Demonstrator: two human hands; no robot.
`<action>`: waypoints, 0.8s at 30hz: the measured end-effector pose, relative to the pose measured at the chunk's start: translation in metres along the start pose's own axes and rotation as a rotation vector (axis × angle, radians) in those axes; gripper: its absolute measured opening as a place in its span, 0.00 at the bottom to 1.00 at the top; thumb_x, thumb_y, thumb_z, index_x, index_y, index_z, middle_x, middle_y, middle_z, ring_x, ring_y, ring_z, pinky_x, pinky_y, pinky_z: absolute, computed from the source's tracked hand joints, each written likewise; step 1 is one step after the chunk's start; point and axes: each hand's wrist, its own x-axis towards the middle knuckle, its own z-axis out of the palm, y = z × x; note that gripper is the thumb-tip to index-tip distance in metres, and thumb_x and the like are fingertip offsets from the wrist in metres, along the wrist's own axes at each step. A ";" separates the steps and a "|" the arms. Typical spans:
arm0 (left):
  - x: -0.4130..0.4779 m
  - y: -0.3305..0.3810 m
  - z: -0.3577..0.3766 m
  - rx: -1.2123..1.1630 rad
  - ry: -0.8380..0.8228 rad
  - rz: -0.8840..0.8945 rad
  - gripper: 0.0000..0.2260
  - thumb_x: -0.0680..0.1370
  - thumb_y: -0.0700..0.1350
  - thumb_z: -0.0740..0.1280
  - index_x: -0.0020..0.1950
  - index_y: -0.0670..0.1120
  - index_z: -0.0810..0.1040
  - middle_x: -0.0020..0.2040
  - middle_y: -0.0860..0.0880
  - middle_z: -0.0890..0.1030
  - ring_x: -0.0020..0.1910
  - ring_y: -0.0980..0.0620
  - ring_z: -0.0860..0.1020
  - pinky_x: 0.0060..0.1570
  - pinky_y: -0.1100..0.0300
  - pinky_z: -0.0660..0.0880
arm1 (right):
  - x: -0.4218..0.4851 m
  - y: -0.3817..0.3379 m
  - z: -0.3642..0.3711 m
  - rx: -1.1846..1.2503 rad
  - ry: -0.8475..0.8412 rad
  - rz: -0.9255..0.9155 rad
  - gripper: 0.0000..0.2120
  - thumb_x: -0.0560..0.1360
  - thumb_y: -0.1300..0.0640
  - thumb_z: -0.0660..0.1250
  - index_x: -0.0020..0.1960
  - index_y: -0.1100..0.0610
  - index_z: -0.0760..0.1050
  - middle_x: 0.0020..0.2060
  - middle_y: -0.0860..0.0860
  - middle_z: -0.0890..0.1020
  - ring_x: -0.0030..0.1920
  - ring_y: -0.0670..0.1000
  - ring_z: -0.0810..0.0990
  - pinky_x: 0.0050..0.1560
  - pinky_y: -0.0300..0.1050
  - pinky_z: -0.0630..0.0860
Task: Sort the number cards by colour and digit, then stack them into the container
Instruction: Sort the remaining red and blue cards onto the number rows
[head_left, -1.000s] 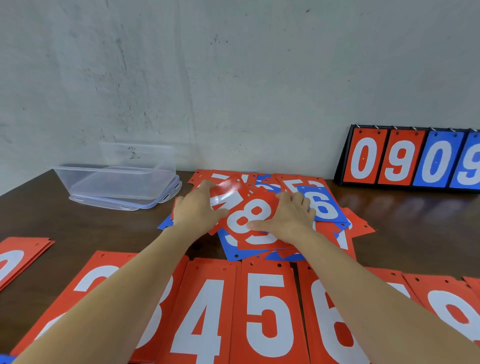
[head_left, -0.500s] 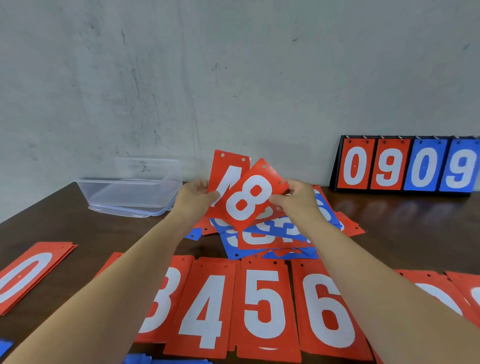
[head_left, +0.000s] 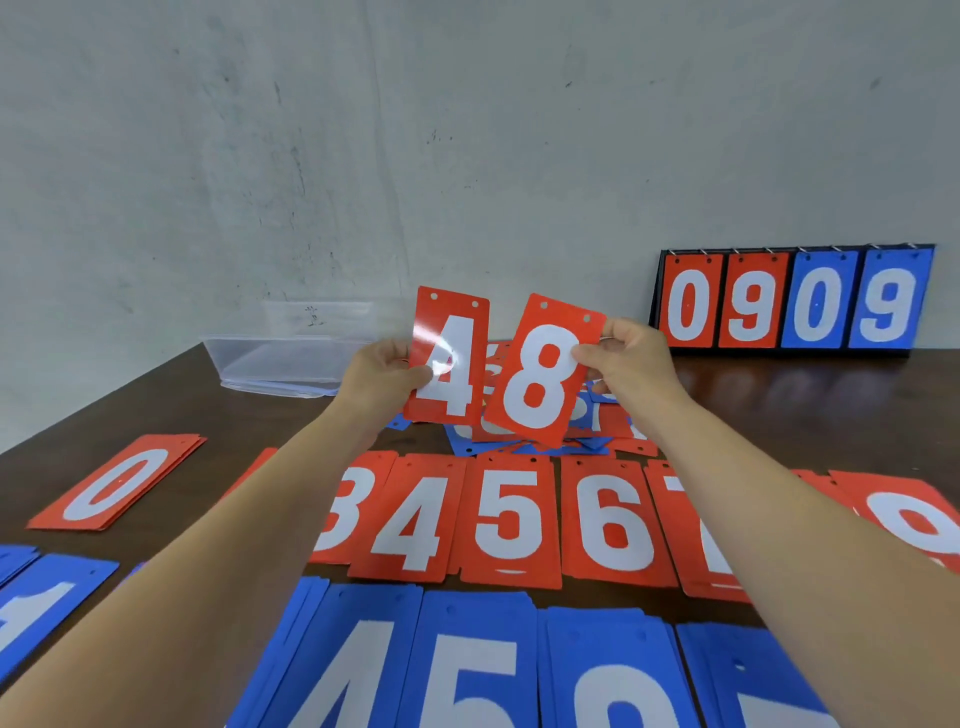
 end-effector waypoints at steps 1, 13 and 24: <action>-0.006 0.000 -0.003 0.013 -0.003 -0.012 0.04 0.76 0.36 0.68 0.49 0.43 0.80 0.48 0.39 0.83 0.43 0.46 0.82 0.51 0.48 0.80 | -0.004 0.000 -0.004 -0.010 0.007 -0.002 0.07 0.75 0.68 0.67 0.52 0.62 0.78 0.43 0.55 0.82 0.35 0.47 0.79 0.26 0.32 0.74; -0.066 -0.012 -0.036 0.026 -0.097 -0.216 0.08 0.76 0.43 0.72 0.54 0.44 0.79 0.48 0.44 0.85 0.45 0.44 0.84 0.53 0.46 0.80 | -0.061 -0.005 -0.044 -0.098 0.044 0.082 0.14 0.76 0.62 0.68 0.62 0.59 0.76 0.45 0.48 0.81 0.39 0.42 0.80 0.27 0.33 0.74; -0.085 -0.044 -0.032 0.444 -0.039 -0.200 0.16 0.74 0.48 0.74 0.59 0.44 0.80 0.60 0.45 0.81 0.56 0.46 0.80 0.54 0.52 0.79 | -0.115 0.000 -0.076 -0.179 0.158 0.187 0.17 0.76 0.60 0.69 0.64 0.59 0.76 0.46 0.53 0.83 0.45 0.52 0.82 0.36 0.42 0.75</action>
